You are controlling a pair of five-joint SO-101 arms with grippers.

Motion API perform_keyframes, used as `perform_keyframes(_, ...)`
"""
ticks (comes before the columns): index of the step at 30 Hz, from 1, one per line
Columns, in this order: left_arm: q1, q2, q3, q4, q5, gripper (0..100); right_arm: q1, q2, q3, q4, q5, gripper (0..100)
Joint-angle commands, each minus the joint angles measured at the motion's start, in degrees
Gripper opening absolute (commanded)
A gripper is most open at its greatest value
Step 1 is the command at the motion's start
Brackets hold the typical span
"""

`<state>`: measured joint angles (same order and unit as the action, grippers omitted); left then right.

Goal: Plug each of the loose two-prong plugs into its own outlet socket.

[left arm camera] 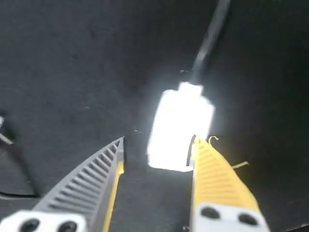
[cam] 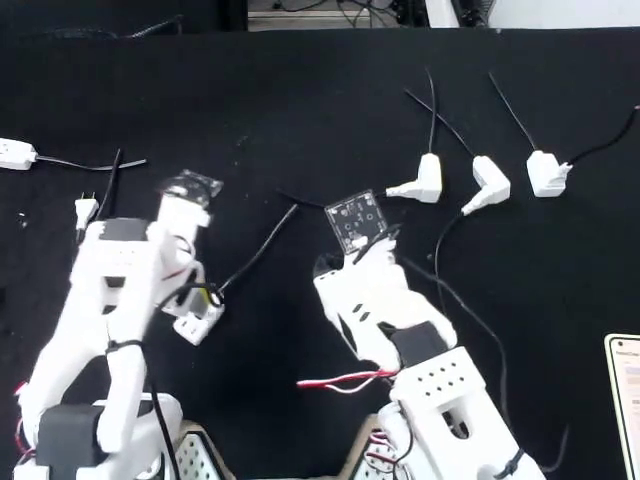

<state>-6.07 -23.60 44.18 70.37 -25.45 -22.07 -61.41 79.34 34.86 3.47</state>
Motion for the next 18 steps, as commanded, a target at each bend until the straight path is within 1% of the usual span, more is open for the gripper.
perform_keyframes(1,-4.1,-1.5,-4.7,1.6,-3.2,22,-1.0,-1.3,-0.5,-1.5,0.6,1.1)
perform_keyframes(4,-7.8,-1.3,-6.0,1.6,-5.9,22,-1.0,-1.3,-0.5,-1.5,0.6,1.1)
perform_keyframes(6,-9.5,-0.8,-5.3,-0.8,-6.8,22,-1.0,-1.3,-0.5,-1.5,0.6,1.1)
perform_keyframes(8,-9.9,-0.8,-2.3,-3.9,-6.7,22,-1.0,-1.4,-0.5,-1.5,0.6,1.1)
perform_keyframes(14,-5.5,-0.9,5.8,-10.0,-6.5,22,-1.0,-1.5,-0.3,-1.5,0.6,1.1)
perform_keyframes(18,-0.4,-1.5,9.9,-9.3,-6.4,22,-1.0,-1.5,-0.3,-1.5,0.6,1.1)
